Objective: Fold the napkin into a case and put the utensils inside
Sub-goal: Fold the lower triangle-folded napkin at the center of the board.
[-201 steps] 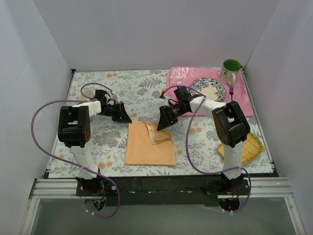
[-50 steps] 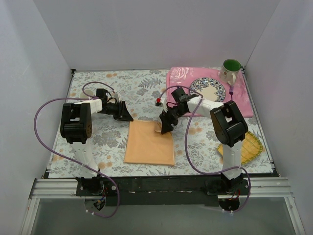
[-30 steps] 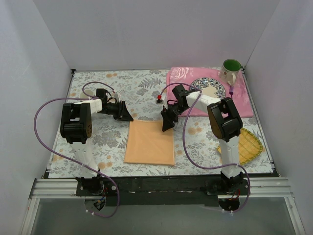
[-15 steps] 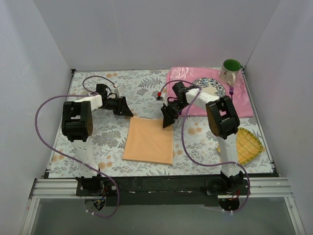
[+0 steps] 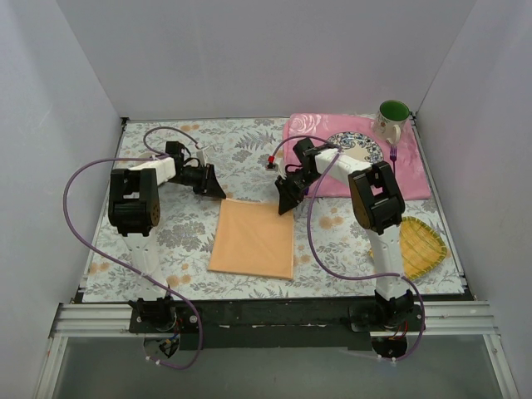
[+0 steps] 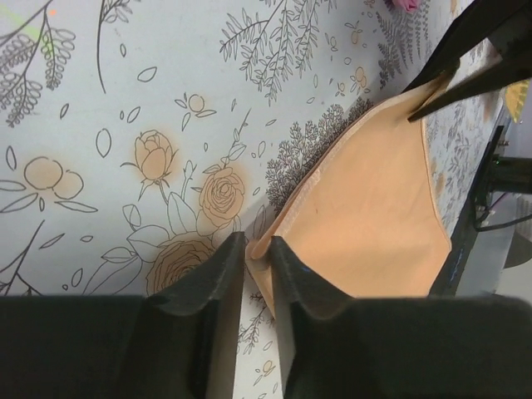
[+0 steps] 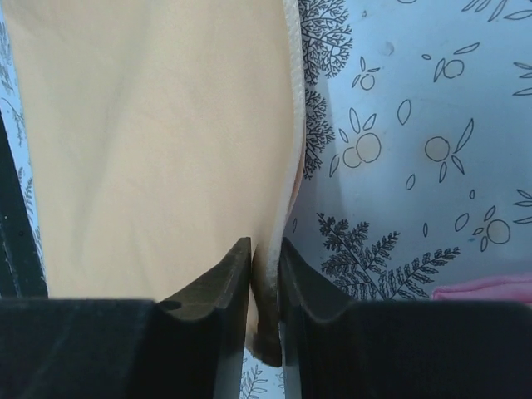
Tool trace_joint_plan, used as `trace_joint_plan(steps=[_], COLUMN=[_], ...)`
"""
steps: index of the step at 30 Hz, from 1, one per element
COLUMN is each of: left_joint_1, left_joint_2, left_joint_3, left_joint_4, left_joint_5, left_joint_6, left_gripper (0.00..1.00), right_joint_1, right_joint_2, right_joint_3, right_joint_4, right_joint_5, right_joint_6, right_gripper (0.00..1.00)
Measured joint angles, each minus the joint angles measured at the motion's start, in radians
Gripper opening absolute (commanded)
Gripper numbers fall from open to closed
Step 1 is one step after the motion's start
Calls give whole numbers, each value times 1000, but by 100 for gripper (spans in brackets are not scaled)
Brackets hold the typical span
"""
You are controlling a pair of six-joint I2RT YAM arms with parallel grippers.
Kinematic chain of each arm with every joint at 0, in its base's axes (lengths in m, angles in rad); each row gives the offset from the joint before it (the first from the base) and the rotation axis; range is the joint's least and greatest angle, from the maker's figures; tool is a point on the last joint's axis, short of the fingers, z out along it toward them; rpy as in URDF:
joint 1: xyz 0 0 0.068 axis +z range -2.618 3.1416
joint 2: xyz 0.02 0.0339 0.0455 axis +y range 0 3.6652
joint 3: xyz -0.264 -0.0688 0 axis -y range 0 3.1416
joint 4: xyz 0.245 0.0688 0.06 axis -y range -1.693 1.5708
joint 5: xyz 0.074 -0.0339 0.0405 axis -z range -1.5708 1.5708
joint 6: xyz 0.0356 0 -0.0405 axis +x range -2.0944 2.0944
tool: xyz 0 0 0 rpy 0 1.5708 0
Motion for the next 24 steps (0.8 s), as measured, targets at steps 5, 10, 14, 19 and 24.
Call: trace_joint_plan(steps=[5, 10, 14, 19, 24], left_joint_1=[-1, -2, -2, -2, -2], left_joint_2=[0, 0, 0, 0, 17], left_joint_3=[25, 38, 53, 56, 96], left_joint_4=[-3, -24, -73, -117, -170], left_joint_5=[0, 5, 18, 31, 36], left_joint_6=[38, 116, 191, 253, 282], left_gripper=[0, 0, 0, 35, 52], right_joint_1=[-3, -7, -7, -7, -7], right_joint_2=[26, 34, 34, 34, 35], right_joint_3=[28, 55, 56, 60, 84], right_joint_4=[-11, -23, -23, -40, -66], right_joint_5=[6, 5, 6, 5, 11], right_joint_6=[-10, -32, -51, -70, -89], right_gripper=[1, 2, 26, 30, 20])
